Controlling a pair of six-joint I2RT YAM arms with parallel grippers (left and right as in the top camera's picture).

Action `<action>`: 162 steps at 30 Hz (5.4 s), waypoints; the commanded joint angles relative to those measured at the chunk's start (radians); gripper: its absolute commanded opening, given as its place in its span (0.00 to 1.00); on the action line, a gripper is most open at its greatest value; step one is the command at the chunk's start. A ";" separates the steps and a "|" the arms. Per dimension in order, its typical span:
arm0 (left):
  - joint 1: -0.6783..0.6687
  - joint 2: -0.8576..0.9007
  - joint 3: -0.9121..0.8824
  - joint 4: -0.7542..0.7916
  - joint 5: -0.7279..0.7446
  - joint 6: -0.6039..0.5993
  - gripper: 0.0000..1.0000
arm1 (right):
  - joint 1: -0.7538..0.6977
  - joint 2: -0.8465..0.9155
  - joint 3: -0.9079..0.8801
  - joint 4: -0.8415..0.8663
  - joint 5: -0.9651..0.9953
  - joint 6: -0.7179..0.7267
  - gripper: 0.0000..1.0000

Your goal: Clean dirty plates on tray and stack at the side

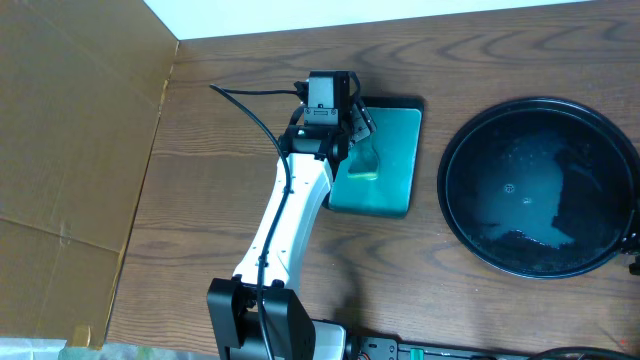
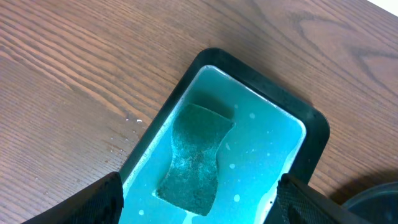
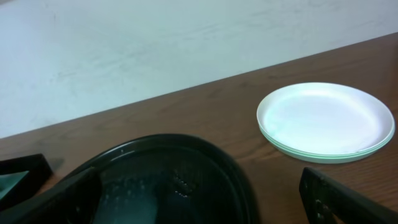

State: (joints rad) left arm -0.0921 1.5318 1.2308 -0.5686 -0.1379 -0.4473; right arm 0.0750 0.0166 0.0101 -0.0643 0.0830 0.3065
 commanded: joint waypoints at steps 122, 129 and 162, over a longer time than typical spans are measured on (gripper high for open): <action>0.124 -1.530 -1.227 0.496 0.090 0.455 0.80 | -0.010 -0.011 -0.005 -0.010 -0.114 -0.211 0.99; 0.124 -1.530 -1.227 0.494 0.129 0.534 0.80 | -0.010 -0.011 -0.005 -0.010 -0.114 -0.211 0.99; 0.124 -1.527 -1.227 0.497 0.104 0.446 0.80 | -0.010 -0.011 -0.005 -0.009 -0.114 -0.211 0.99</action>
State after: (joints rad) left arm 0.0261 0.0109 0.0139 -0.0216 0.0006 0.0032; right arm 0.0750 0.0116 0.0071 -0.0700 -0.0269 0.1093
